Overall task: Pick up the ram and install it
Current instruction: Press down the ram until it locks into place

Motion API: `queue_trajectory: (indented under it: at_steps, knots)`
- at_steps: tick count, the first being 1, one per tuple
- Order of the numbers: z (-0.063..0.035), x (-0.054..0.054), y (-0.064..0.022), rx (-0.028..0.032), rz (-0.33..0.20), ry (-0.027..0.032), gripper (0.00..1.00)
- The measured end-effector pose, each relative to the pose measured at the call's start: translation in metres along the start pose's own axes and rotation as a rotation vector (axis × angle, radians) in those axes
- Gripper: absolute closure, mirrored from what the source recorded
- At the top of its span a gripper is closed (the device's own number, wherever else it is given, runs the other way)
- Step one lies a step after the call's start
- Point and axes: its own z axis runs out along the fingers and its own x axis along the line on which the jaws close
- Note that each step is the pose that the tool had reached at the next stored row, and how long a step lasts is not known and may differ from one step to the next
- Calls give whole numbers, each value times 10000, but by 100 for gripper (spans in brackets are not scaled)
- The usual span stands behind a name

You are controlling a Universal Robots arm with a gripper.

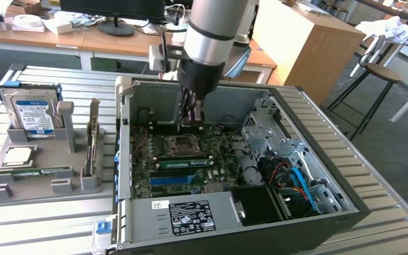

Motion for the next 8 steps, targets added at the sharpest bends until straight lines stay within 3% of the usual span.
queue_trajectory:
  at_steps: [8]
  knots:
    - [-214,-10,8,0,0,0,90]
